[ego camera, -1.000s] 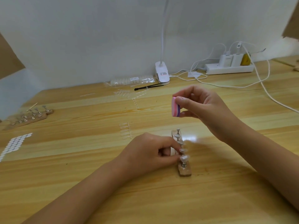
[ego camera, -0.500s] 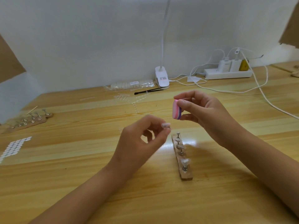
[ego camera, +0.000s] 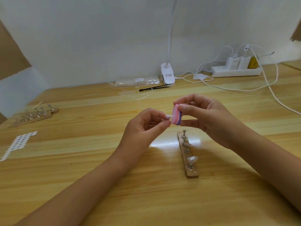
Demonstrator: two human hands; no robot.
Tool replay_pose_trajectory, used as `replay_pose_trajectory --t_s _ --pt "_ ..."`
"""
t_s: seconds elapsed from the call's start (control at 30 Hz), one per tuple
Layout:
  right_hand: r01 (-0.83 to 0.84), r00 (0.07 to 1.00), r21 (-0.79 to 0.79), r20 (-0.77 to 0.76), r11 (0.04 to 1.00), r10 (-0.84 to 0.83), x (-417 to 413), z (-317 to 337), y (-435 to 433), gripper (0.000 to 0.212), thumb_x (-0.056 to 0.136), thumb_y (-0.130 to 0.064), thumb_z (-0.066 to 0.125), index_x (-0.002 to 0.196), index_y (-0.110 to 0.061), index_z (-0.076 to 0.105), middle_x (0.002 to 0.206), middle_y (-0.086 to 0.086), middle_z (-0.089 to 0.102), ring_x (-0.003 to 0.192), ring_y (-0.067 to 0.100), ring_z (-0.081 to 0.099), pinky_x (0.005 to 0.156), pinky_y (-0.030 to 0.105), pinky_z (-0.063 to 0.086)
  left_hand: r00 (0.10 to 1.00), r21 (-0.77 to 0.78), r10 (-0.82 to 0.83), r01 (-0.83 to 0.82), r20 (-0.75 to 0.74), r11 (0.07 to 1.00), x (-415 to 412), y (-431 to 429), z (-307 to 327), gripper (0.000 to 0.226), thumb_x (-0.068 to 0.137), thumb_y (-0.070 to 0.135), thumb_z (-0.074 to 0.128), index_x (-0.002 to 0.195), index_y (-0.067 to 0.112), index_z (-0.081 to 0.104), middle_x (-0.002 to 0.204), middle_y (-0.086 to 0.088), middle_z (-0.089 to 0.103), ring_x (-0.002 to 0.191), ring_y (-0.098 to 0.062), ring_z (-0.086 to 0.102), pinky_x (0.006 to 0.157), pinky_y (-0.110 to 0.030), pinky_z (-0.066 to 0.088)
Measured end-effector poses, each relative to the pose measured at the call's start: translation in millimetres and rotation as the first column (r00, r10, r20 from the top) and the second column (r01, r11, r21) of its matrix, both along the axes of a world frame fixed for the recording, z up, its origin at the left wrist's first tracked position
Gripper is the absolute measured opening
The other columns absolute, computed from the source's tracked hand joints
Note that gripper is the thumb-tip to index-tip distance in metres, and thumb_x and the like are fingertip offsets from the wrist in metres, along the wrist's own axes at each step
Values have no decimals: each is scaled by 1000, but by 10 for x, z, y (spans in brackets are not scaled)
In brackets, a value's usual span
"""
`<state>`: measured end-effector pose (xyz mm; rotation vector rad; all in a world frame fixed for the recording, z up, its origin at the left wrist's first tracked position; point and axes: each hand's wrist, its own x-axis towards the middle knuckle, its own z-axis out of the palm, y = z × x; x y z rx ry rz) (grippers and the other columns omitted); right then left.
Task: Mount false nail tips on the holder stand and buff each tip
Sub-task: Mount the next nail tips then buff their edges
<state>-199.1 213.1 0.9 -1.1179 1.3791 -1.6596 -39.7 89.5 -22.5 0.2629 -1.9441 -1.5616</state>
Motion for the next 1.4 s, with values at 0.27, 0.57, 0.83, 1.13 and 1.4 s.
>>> replay_pose_trajectory --t_s 0.27,0.57,0.83,1.13,1.4 --pt "32 998 9 -57 999 -31 33 4 0 33 77 -26 70 106 -12 70 91 2 73 87 16 72 75 24 57 998 114 -21 15 51 993 5 -24 10 19 87 32 65 96 17 74 90 4 75 89 -8 69 82 -20 53" --pt "-19 991 39 -134 999 24 57 27 28 33 81 -20 69 112 -10 69 103 9 74 98 20 71 82 23 55 993 295 -105 85 53 952 -4 -67 7 23 86 29 71 107 21 77 110 -5 75 106 -14 70 88 -19 52" --pt "3 966 67 -259 998 15 128 28 25 28 82 -17 70 109 -10 69 104 13 72 100 24 69 97 40 52 982 414 -191 171 7 894 2 -87 20 27 83 25 69 108 16 76 113 -6 74 104 -13 70 87 -19 52" --pt "-16 962 41 -273 999 26 104 50 41 30 82 -16 68 112 -11 67 103 13 71 98 24 70 88 29 56 988 472 -147 110 43 875 -17 -104 9 33 81 24 76 111 13 72 114 -6 74 105 -13 68 88 -19 53" --pt "-60 970 60 -231 996 73 89 63 57 32 81 -19 69 112 -10 67 103 9 72 96 21 71 84 24 55 993 458 -102 66 55 886 -11 -109 17 30 75 28 81 102 16 77 110 -9 72 97 -12 65 84 -19 53"
